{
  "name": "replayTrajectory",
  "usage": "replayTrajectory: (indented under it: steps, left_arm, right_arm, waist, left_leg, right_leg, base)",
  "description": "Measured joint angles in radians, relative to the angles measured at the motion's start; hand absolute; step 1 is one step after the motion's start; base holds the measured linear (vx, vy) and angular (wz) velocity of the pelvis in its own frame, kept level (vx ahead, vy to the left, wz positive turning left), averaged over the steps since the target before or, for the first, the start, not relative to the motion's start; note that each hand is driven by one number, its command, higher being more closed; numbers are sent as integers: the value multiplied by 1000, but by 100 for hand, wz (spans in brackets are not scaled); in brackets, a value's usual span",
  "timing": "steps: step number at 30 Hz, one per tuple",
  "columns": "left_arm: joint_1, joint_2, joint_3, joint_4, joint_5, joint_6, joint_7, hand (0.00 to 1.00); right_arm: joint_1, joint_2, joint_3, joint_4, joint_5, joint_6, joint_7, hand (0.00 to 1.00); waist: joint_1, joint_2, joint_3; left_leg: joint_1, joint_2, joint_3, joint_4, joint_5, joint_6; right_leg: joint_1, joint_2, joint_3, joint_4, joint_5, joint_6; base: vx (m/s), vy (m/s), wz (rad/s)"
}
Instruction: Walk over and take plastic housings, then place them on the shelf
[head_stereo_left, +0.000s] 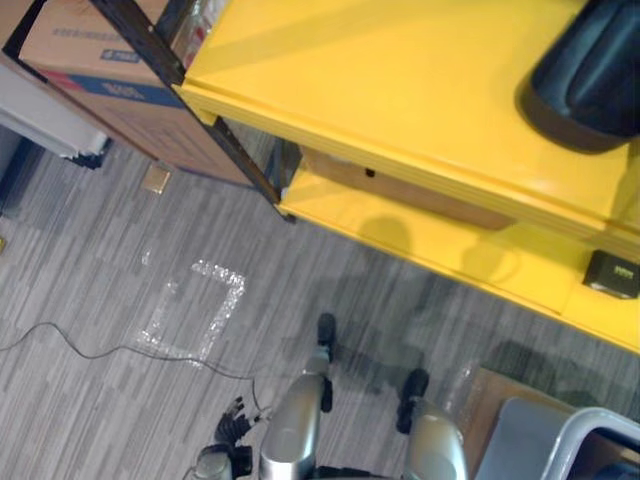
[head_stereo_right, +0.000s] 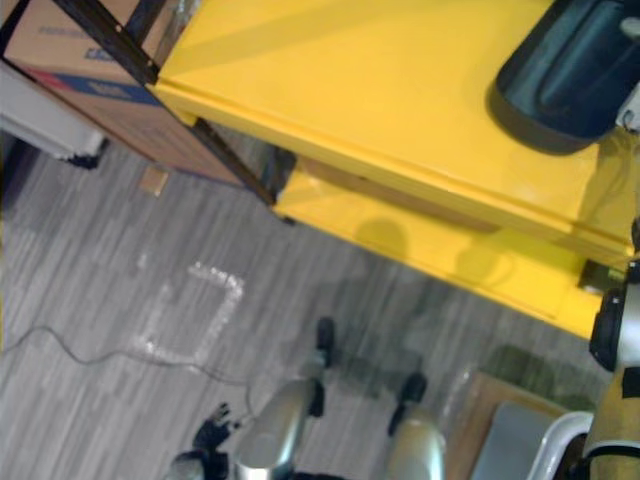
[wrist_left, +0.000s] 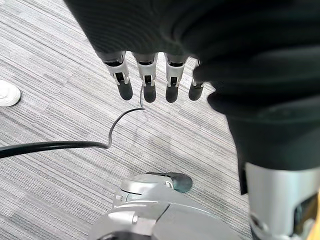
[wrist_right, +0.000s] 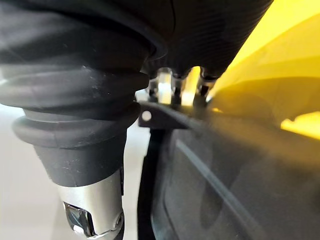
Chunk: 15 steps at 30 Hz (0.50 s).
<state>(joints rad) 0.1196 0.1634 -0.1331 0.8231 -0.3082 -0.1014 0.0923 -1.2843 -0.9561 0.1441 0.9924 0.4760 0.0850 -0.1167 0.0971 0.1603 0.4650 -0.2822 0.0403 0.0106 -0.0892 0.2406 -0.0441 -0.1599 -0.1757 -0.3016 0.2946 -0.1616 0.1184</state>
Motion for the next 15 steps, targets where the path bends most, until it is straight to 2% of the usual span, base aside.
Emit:
replayTrajectory:
  steps: [4, 8, 11, 13, 15]
  left_arm:
    - [0, 19, -8, -19, 0, 0, -1, 0]
    - [0, 25, -13, -21, 0, 2, -8, 0]
    - [0, 25, -29, -20, 0, 1, -14, 0]
    - [0, 24, -39, -20, 1, -2, -20, 0]
    - [0, 24, -43, -19, 0, -6, -21, 0]
  right_arm:
    - [-38, 0, 39, 0, -21, -3, 24, 0]
    - [-74, -7, 66, 4, -43, -36, 33, 0]
    - [-88, -13, 85, 4, -64, -43, 17, 0]
    - [-89, -16, 89, 8, -70, -55, -54, 0]
    - [-89, -17, 90, 14, -80, -91, -131, 0]
  waist:
    - [5, 1, 0]
    - [12, 27, 14]
    - [15, 39, 19]
    - [18, 39, 19]
    - [20, 40, 19]
  left_leg:
    - [-15, 0, -2, 1, 2, -2]
    - [-18, -4, -5, 4, 8, 0]
    - [-18, -5, -5, 4, 9, 0]
    - [-18, -4, -6, 4, 9, 0]
    - [-18, -4, -6, 4, 9, 0]
  right_leg:
    - [-15, 0, -1, 4, -1, -1]
    - [-18, -5, -4, 9, -1, 0]
    - [-19, -5, -4, 10, -1, 0]
    - [-19, -4, -5, 11, -2, -1]
    - [-19, -5, -4, 11, -2, -1]
  base:
    - [19, -40, 2]
    - [21, -36, 4]
    - [6, -37, 0]
    - [-2, -43, 0]
    - [2, -38, 0]
